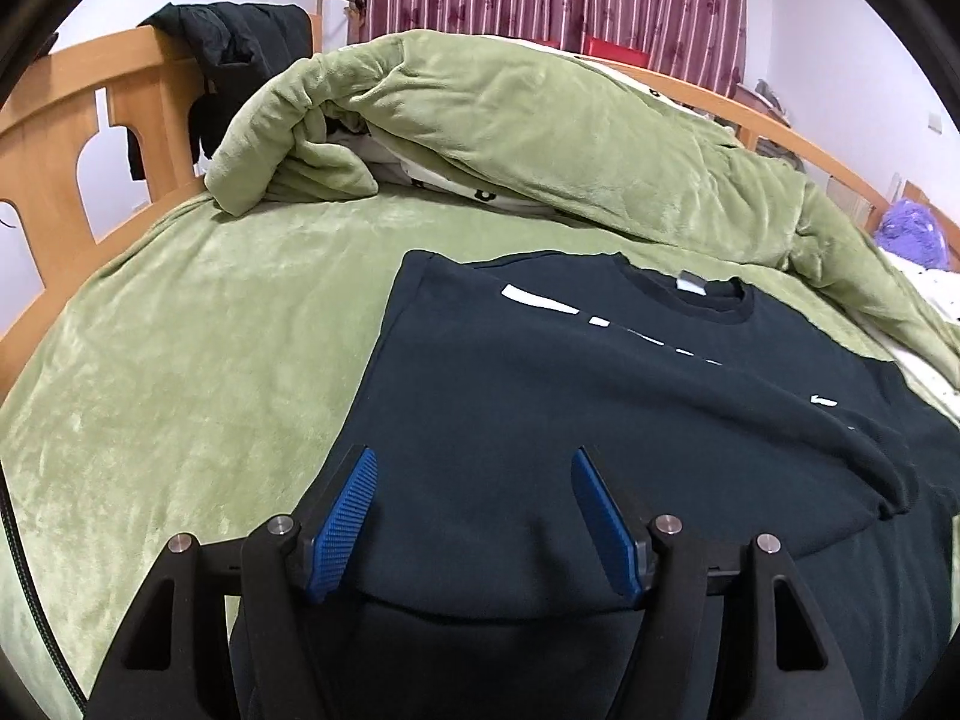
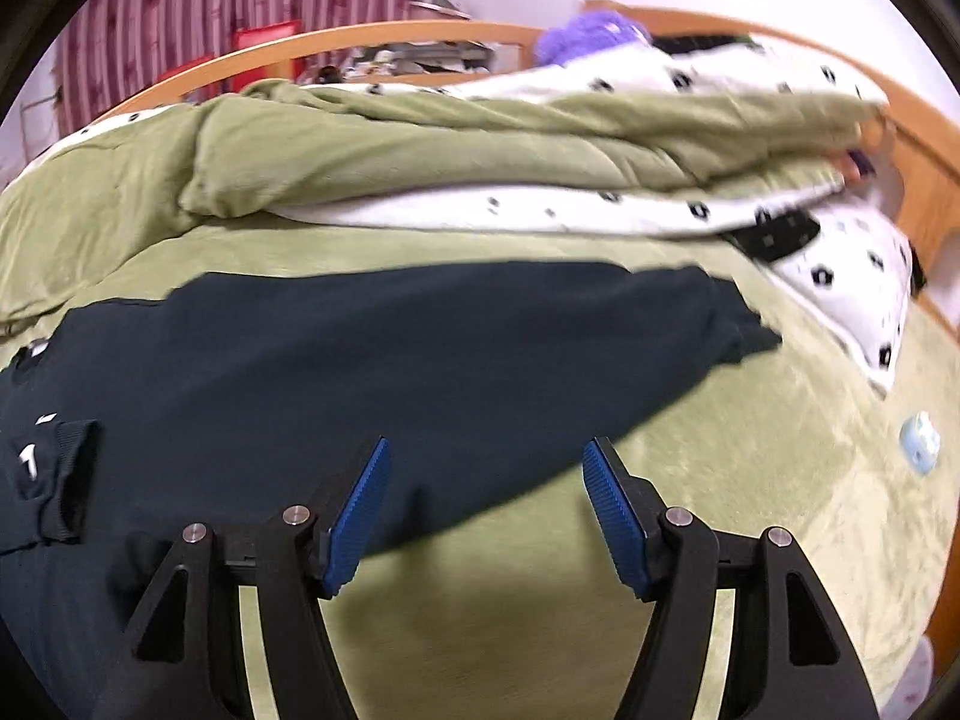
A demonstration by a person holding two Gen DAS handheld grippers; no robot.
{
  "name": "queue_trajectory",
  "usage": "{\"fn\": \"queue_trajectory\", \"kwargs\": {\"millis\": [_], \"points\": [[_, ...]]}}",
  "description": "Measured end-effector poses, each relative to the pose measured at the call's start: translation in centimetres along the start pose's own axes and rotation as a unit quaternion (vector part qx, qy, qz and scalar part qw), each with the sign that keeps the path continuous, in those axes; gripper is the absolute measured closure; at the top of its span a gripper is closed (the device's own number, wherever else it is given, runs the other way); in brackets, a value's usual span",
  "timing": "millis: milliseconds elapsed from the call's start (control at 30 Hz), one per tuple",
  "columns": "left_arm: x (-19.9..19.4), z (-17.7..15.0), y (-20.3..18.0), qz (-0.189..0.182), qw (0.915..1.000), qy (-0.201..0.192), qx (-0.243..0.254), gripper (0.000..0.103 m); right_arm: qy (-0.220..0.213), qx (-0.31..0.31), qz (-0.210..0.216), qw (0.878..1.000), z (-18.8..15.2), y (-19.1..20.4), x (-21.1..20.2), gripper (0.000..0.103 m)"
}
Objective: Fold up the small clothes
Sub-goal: 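Move the right tool to the other sleeve cuff of the sweatshirt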
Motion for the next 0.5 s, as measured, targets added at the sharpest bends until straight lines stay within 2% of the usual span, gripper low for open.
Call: {"fn": "queue_trajectory", "kwargs": {"millis": [200,400,433,467,500], "points": [[1.1,-0.7,-0.1,0.022,0.9997,0.0,0.012,0.037,0.024,0.013,0.009,1.0,-1.2,-2.0,4.0,0.038],[1.9,-0.9,-0.1,0.036,0.9991,0.003,0.02,0.037,0.03,0.06,0.04,0.997,-0.3,-3.2,7.0,0.038],[2.1,-1.0,-0.1,0.037,0.9991,0.006,0.02,0.037,0.031,0.065,0.042,0.997,-0.1,-3.4,7.4,0.043],[2.2,-1.0,0.0,0.038,0.999,0.01,0.02,0.037,0.028,0.07,0.041,0.996,0.2,-3.5,7.7,0.061],[2.3,-1.1,0.0,0.036,0.9991,0.012,0.02,0.037,0.024,0.072,0.039,0.996,0.4,-3.5,7.9,0.074]]}}
Point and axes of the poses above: each gripper's, at about its wrist camera, not at the fingertips, and x roughly the way its jaws point, y to its left, z to its top, the point moved 3 cm from there along x, roughly the way its jaws point, and after that the axes turned 10 degrees about -x, right-handed, at the moved point
